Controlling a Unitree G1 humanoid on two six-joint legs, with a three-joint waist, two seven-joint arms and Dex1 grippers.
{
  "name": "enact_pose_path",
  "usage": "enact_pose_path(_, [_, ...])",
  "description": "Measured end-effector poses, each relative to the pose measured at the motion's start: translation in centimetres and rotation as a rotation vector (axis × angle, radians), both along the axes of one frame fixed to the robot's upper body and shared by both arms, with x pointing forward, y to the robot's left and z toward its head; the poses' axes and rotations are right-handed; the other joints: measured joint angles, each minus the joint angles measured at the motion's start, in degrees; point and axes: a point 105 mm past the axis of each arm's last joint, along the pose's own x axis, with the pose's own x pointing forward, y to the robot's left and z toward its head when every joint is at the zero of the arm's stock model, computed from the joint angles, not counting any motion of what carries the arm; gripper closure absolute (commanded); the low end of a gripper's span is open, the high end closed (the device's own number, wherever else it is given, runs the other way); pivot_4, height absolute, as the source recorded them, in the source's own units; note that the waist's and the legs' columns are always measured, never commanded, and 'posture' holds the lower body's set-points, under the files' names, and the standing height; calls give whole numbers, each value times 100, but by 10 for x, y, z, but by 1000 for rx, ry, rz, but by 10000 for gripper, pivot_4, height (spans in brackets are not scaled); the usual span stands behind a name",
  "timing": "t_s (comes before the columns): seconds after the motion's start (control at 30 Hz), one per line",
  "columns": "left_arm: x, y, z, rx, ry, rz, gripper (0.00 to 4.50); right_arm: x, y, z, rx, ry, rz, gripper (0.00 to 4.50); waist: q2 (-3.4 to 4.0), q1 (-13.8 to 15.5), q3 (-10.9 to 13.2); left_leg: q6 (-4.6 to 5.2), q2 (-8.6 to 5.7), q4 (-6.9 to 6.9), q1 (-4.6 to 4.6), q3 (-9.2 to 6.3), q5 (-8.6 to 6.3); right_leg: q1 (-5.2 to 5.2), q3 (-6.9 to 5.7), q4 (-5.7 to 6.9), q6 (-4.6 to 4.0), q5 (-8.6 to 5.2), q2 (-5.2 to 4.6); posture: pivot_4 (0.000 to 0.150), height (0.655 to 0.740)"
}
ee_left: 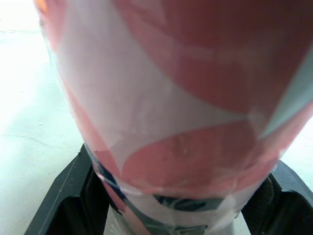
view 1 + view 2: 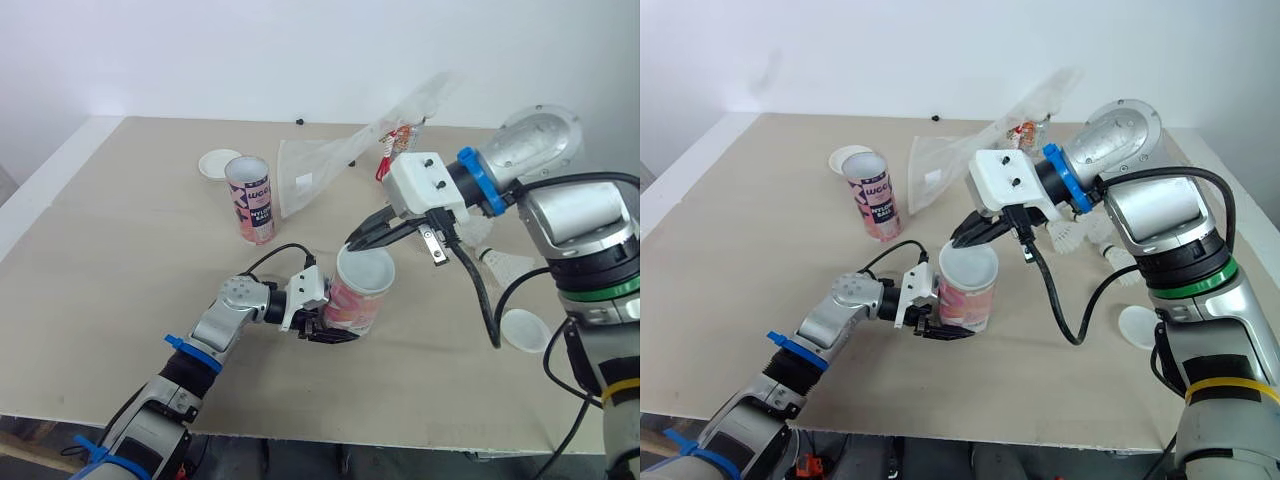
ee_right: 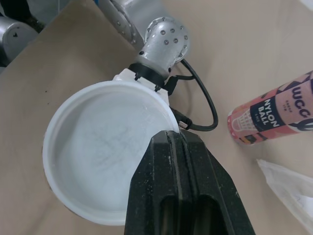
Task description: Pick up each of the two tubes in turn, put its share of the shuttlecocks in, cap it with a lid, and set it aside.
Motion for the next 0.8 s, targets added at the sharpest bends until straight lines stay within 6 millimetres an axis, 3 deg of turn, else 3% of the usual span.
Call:
enact_pose_path(0.33, [1,0,0,1,2,1,14004,0,1,-4,-24,-8,12,44674,0,1,0,0,0,0,0,0,0,0,0,0,0,0,0,1500,7400])
enact_pose_path(0.37, [1,0,0,0,2,1,14004,0,1,-4,-27,-7,9,39723,0,1,0,0,0,1,0,-1,0,0,0,0,-2,-1,0,1500,7400])
enact_pose_path(0.43, [1,0,0,0,1,1,14004,0,0,-4,-30,3,2,35371,0,2,0,0,0,1,0,0,0,1,0,0,-2,-1,-1,1500,7400])
enact_pose_path(0.67, [1,0,0,1,5,4,14004,0,-3,-2,-30,11,-13,5950,0,0,0,0,0,1,2,0,0,0,0,0,-5,-1,-1,1500,7400])
enact_pose_path(0.8, [2,0,0,0,4,4,14004,-1,-3,2,4,26,-20,5950,0,-1,0,0,0,2,2,1,0,-1,1,0,-6,0,-1,1500,7400])
